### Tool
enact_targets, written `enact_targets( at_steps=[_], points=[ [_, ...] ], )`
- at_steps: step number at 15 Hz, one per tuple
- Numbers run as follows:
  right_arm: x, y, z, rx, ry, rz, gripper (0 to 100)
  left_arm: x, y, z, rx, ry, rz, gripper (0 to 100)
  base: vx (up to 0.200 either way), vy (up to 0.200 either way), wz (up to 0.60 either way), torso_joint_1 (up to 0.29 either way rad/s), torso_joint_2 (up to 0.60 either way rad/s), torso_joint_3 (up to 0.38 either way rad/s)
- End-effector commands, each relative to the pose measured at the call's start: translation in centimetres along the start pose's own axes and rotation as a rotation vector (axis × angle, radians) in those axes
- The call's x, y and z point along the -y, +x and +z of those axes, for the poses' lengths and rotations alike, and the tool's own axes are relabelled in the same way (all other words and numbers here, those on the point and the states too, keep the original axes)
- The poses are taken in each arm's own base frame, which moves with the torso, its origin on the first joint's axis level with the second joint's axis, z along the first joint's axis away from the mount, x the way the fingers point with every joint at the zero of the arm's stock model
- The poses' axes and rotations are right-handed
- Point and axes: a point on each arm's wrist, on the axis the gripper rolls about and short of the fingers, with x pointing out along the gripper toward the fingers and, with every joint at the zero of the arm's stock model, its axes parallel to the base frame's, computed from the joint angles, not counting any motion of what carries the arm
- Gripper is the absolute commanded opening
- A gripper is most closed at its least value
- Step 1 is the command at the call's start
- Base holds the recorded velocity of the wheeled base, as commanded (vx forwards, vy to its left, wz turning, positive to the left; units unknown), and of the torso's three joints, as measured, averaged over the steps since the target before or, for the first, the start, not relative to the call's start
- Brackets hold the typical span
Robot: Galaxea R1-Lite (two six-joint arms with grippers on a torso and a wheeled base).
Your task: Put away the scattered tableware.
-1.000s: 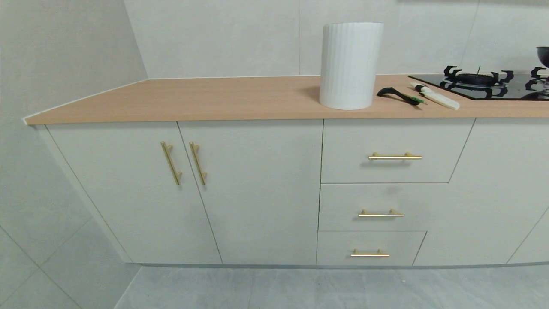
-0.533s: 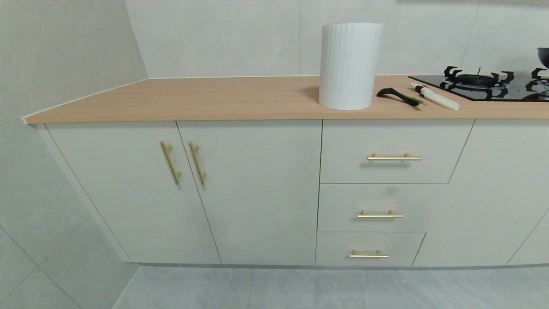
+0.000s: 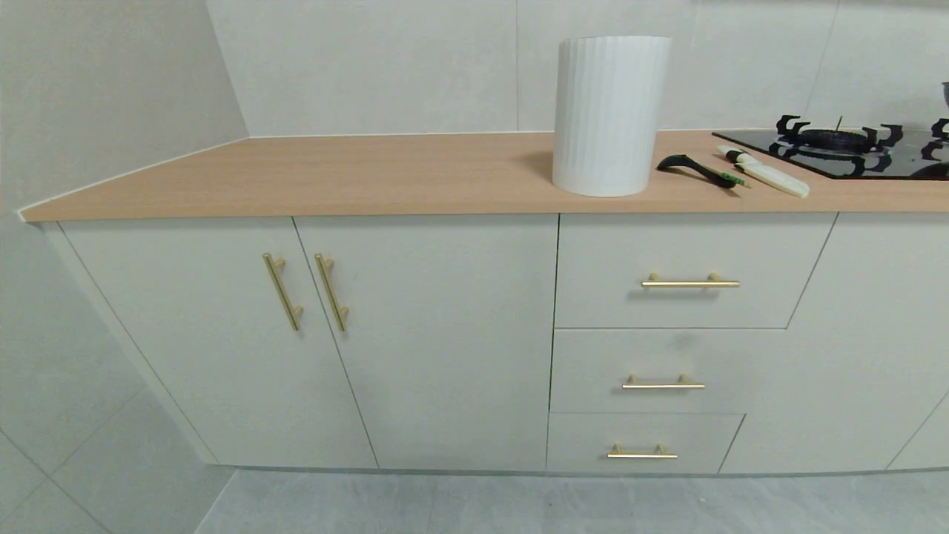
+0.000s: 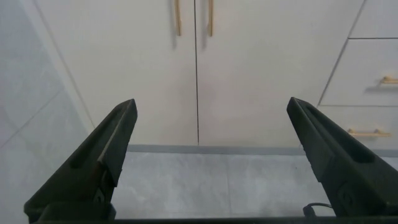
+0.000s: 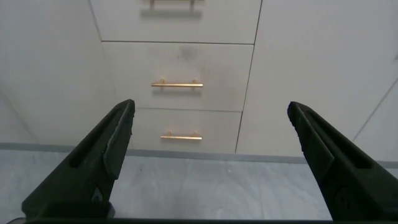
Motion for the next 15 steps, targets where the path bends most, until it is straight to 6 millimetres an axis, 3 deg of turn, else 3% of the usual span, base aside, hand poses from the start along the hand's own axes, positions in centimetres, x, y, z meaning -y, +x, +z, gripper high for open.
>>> enact_targets(
  at_steps=[1, 15],
  points=[
    [0.0, 0.01, 0.01, -0.001, -0.001, 0.001, 100, 0.0, 0.01, 0.01, 0.0, -0.001, 0.001, 100, 0.0, 0.0, 0.0, 0.0, 0.0, 0.0],
    [0.0, 0.01, -0.01, -0.002, 0.004, 0.001, 100, 0.0, 0.01, 0.01, 0.0, 0.002, 0.001, 100, 0.0, 0.0, -0.04, 0.001, 0.0, 0.0]
  ],
)
